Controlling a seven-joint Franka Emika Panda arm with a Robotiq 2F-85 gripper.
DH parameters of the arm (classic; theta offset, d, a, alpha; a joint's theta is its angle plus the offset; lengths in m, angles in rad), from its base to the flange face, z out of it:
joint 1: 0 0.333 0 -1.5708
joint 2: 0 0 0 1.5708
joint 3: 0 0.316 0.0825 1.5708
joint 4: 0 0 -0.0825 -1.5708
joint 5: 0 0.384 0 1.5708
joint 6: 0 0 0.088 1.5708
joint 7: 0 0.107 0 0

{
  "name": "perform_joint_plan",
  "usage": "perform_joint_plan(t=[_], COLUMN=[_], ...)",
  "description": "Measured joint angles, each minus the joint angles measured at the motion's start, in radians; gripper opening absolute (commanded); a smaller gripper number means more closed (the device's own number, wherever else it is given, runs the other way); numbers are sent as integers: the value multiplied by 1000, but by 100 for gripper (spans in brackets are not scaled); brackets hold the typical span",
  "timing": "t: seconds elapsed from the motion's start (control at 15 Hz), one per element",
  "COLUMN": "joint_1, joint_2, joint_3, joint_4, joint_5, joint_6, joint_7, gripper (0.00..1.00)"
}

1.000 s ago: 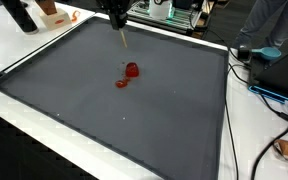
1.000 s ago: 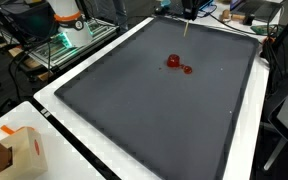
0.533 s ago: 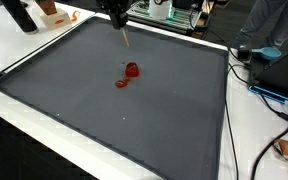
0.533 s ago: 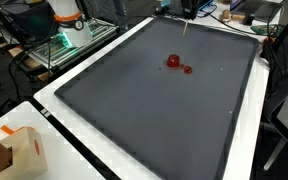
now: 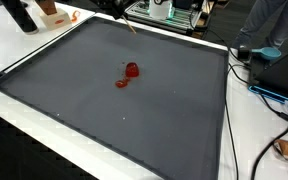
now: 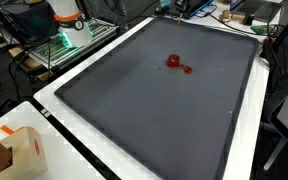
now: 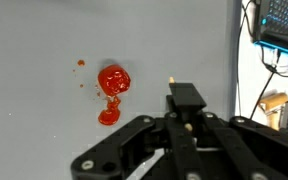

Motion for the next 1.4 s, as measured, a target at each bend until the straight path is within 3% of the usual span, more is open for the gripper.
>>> perform_joint_plan(t=[0.27,0.67,1.07,1.4], joint_1=[-69,-119,-119,-112], joint_2=[93,214,298,341], joint_3=[0,2,7,22], joint_4=[69,118,134,128], joint_5=[121,259,280,300], joint_6=[-105,-112,-76,27], joint_7=[-154,-261,-276,-276], gripper=[3,3,3,3])
